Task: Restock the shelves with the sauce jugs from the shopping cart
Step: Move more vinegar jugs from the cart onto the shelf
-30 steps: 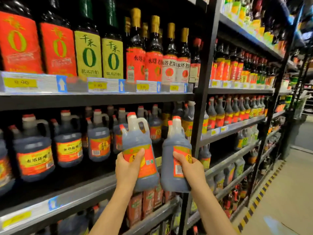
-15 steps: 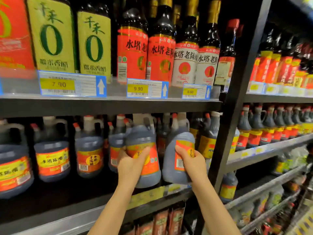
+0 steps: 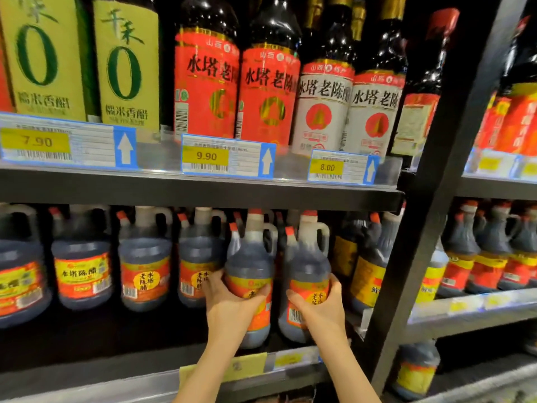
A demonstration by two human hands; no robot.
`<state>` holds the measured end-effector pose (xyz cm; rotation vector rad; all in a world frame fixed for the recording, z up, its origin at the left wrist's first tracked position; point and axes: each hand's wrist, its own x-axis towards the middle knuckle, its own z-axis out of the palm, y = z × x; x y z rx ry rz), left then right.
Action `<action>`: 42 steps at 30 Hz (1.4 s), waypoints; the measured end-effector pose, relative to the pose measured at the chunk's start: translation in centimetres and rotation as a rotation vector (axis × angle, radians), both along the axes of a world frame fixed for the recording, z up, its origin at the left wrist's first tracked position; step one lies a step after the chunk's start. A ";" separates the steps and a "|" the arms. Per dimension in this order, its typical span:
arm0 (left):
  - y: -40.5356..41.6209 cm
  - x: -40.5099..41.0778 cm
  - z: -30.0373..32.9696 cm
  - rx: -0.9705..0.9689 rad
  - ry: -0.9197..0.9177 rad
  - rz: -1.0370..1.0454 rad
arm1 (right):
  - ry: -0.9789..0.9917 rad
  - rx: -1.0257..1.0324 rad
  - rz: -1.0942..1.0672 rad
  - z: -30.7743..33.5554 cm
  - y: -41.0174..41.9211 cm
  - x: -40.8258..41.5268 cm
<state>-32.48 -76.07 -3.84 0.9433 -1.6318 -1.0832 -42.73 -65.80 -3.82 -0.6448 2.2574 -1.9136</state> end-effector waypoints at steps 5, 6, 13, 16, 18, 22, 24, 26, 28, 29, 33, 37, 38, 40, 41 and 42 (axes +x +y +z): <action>0.1 -0.3 -0.1 -0.023 -0.070 0.011 | 0.051 0.050 0.070 -0.8 0.7 -0.4; 0.1 -0.2 0.0 -0.015 -0.106 0.005 | 0.052 0.055 0.082 -0.8 0.9 -0.5; 1.4 1.7 0.1 -0.123 -0.475 0.046 | 0.064 0.150 0.105 -1.2 2.3 -0.3; 2.1 2.0 -0.2 -0.096 -0.442 0.079 | 0.074 0.178 0.111 -0.9 2.6 -0.2; 2.2 1.8 -0.5 -0.104 -0.448 0.094 | 0.078 0.168 0.116 -0.8 2.7 0.0; 1.8 0.6 -0.7 -0.125 -0.459 0.099 | 0.125 0.145 0.078 -0.8 2.2 -0.1; 1.8 0.0 -0.7 -0.138 -0.463 0.120 | 0.142 0.208 0.046 -0.8 1.7 -0.2; 1.9 -0.6 -0.7 -0.141 -0.438 0.149 | 0.151 0.269 0.029 -0.6 1.2 -0.4; 1.8 -1.2 -0.9 -0.153 -0.416 0.174 | 0.152 0.283 0.024 -0.4 0.9 -0.7; 1.8 -1.5 -1.1 -0.164 -0.406 0.185 | 0.152 0.282 0.023 -0.2 0.9 -0.8; 1.7 -2.0 -1.3 -0.178 -0.387 0.203 | 0.156 0.290 0.036 0.0 0.9 -0.9; 1.8 -2.1 -1.4 -0.210 -0.406 0.206 | 0.157 0.316 0.048 -0.1 1.1 -0.9; 1.8 -2.0 -1.4 -0.218 -0.415 0.198 | 0.148 0.319 0.055 0.0 1.1 -1.0; 1.7 -1.6 -1.4 -0.225 -0.503 0.164 | 0.116 0.313 0.082 0.1 1.3 -1.0; 1.7 -1.3 -1.4 -0.235 -0.572 0.142 | 0.097 0.314 0.094 0.2 1.5 -0.9; 1.7 -0.7 -1.4 -0.251 -0.631 0.123 | 0.092 0.317 0.101 0.3 1.8 -0.8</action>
